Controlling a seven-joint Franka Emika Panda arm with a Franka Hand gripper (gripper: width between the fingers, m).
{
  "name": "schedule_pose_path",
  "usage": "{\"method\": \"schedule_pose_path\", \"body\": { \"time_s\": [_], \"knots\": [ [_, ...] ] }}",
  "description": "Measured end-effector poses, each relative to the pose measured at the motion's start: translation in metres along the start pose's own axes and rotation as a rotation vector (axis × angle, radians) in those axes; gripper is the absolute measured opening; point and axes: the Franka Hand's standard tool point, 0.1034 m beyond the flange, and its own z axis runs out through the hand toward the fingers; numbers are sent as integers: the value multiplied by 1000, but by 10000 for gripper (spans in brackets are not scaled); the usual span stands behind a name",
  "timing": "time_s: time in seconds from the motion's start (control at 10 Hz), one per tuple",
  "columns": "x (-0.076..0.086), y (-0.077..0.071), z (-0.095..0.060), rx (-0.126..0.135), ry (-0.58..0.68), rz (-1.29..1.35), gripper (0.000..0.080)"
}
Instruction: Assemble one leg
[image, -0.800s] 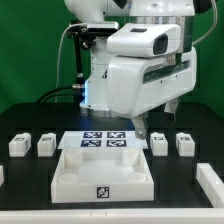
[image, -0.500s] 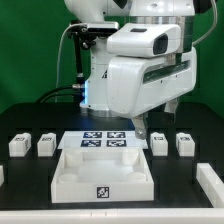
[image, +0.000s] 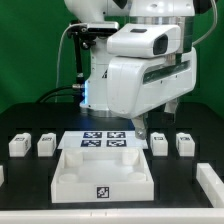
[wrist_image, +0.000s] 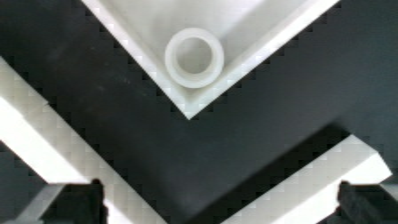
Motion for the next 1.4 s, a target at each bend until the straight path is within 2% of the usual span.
{"method": "schedule_pose_path", "body": {
  "time_s": [0.4,0.5,0.7,0.8,0.9,1.0,1.1,1.4],
  "knots": [
    [-1,-1,1,2,-2,-8,650],
    [-14,-5,7,-3,2,-152,650],
    [-57,-23,24,-3,3,-377,650],
    [-82,-29,40,-3,8,-531,650],
    [-106,-36,56,12,8,-638,650],
    [-123,-41,69,24,10,-717,650],
    [-134,-44,80,32,14,-732,650],
    [-142,-49,102,62,16,-717,650]
  ]
}}
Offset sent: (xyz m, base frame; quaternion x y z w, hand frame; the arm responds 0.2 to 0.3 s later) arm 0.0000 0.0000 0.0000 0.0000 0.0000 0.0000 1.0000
